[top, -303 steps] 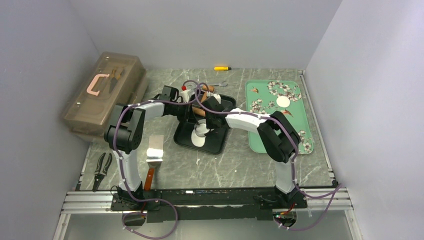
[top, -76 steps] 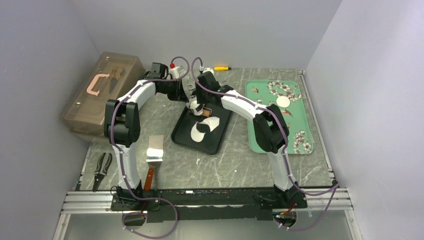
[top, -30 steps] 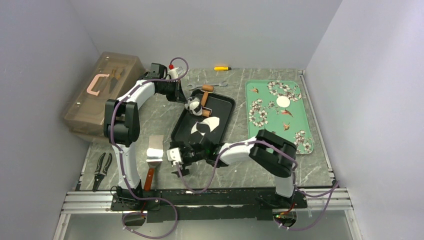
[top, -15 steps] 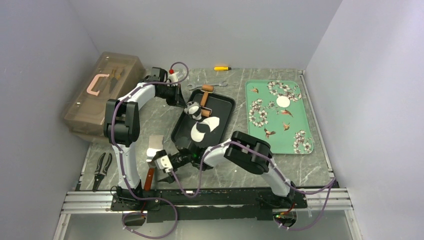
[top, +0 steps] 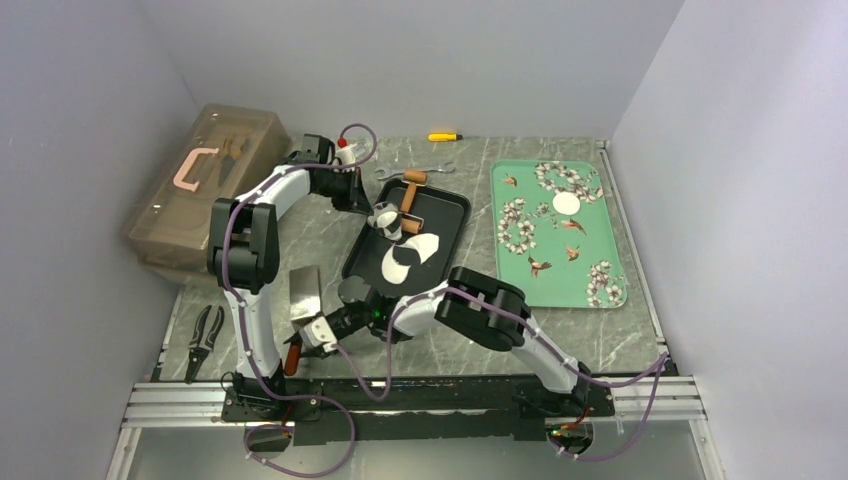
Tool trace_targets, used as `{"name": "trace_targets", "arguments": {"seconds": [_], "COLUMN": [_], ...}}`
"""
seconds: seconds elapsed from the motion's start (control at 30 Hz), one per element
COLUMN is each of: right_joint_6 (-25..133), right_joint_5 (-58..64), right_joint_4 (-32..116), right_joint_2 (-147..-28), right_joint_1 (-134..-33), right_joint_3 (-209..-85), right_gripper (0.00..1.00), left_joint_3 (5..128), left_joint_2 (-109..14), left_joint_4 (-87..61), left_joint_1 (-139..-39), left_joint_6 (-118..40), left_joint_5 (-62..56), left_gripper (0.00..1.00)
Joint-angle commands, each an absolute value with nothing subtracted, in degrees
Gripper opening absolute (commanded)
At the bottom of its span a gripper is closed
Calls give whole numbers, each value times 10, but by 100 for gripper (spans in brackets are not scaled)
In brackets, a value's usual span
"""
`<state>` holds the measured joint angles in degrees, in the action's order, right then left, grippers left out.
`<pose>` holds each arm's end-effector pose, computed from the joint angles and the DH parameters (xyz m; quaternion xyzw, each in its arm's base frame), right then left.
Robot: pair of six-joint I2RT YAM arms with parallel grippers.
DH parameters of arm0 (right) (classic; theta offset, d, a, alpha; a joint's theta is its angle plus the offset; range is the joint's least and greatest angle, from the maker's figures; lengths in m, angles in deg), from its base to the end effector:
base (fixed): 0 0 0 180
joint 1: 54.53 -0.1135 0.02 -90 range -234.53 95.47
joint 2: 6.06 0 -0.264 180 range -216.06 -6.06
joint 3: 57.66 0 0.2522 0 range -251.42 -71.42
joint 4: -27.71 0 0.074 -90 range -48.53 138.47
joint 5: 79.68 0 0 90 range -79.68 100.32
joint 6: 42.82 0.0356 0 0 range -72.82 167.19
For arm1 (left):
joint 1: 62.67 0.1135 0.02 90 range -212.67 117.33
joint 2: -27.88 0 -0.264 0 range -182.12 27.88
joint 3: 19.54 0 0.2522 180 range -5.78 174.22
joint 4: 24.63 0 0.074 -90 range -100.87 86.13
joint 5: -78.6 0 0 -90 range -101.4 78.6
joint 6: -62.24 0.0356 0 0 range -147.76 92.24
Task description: Roll out the dumpling wrappers from the dough
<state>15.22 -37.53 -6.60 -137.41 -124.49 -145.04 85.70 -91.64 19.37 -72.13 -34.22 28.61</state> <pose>0.1371 0.4529 0.1202 -0.7073 0.2368 0.4850 0.4566 0.4379 -0.0962 0.1949 0.1171 0.9011 -0.3615 0.2088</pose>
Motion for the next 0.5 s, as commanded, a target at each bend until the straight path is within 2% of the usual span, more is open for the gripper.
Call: {"name": "trace_targets", "arguments": {"seconds": [0.0,0.1,0.3,0.47], "right_joint_6": [145,109,36,70], "right_joint_5": [-361,-344,-299,-356], "right_joint_4": [-44,-4,81,109], "right_joint_2": [-1331,-1289,-1193,-1139], "right_joint_1": [-1246,-1245,-1235,-1199], "right_joint_3": [-1440,-1414,-1378,-1367], "right_gripper": [21,0,0,0], "left_joint_3": [877,882,878,885], "left_joint_2": [-888,-891,-894,-900], "left_joint_4": [189,194,194,195], "left_joint_1": [-719,-719,-720,-720], "left_joint_6": [-329,-327,-325,-327], "left_joint_5": [282,282,280,284], "left_gripper": [0,0,0,0]}}
